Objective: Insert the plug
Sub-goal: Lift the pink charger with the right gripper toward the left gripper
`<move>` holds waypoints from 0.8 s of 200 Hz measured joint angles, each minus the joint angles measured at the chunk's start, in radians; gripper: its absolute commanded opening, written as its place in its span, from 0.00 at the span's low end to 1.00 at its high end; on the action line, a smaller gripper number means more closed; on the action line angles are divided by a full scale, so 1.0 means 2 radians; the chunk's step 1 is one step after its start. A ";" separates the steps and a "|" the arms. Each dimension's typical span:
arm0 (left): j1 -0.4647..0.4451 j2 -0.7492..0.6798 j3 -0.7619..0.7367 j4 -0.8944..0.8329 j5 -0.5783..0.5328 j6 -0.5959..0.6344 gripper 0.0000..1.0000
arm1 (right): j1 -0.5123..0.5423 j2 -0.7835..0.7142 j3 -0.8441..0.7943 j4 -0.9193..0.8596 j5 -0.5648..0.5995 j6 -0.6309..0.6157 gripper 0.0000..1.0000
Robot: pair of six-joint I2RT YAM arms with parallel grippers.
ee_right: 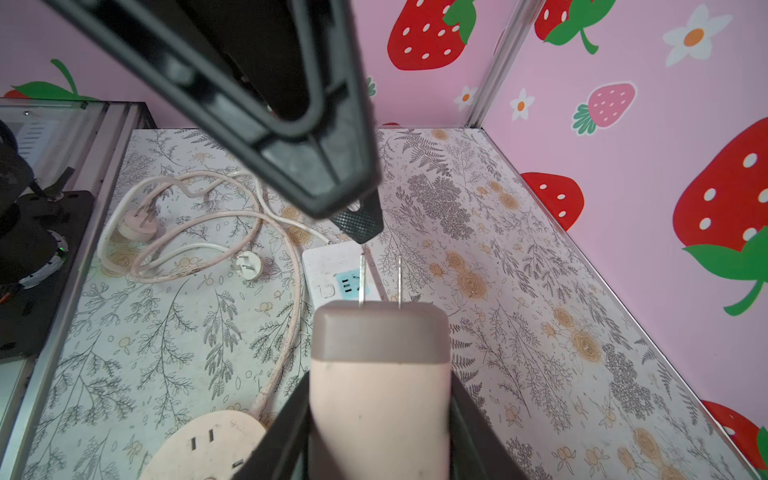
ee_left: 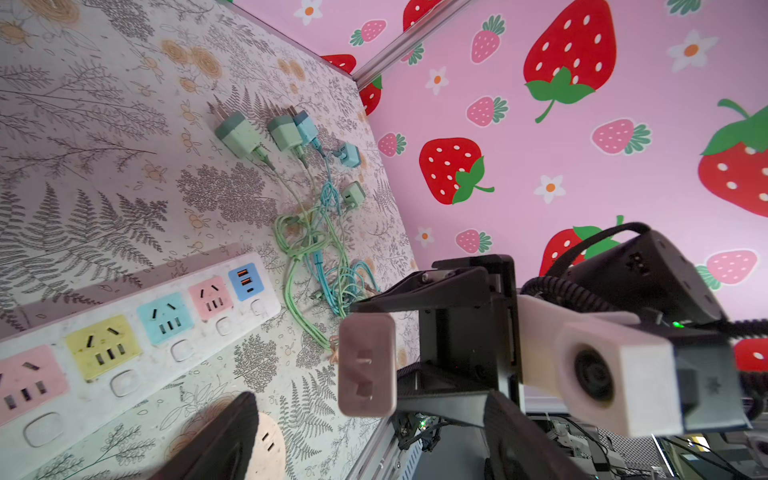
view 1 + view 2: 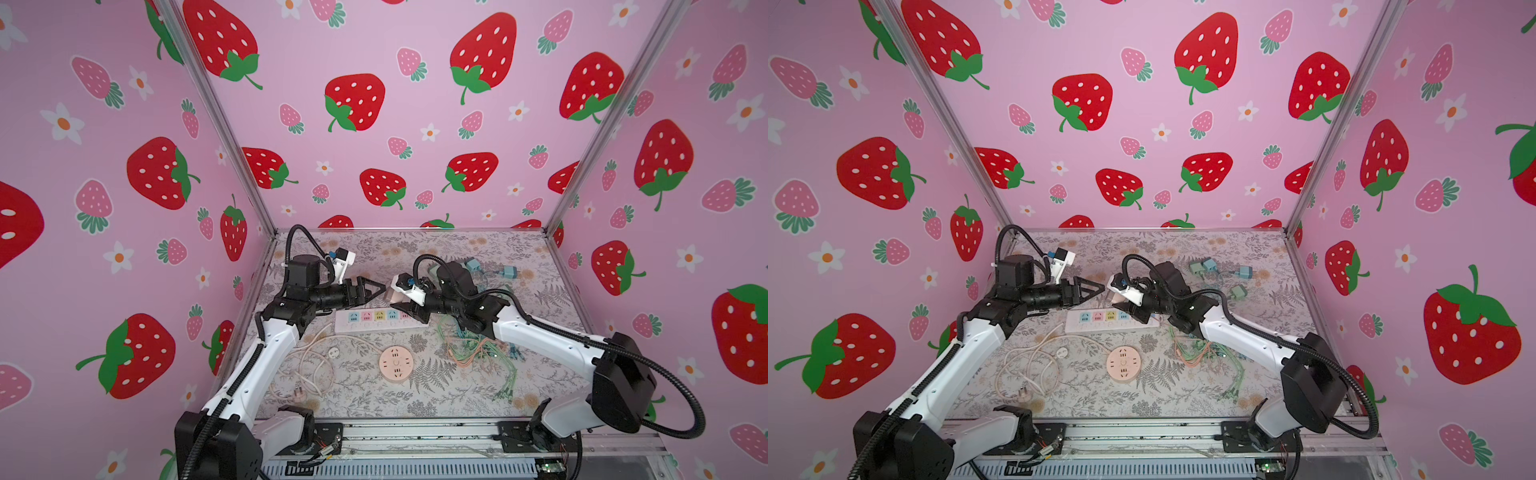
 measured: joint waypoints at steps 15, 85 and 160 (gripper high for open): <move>0.000 0.001 0.000 0.002 0.011 0.000 0.81 | 0.006 -0.002 0.000 0.000 -0.001 -0.004 0.28; -0.020 0.019 0.000 0.002 0.049 0.018 0.61 | 0.014 -0.013 0.000 0.000 -0.004 -0.015 0.28; -0.034 0.037 0.008 -0.026 0.048 0.030 0.25 | 0.017 -0.015 -0.001 0.001 -0.001 -0.031 0.32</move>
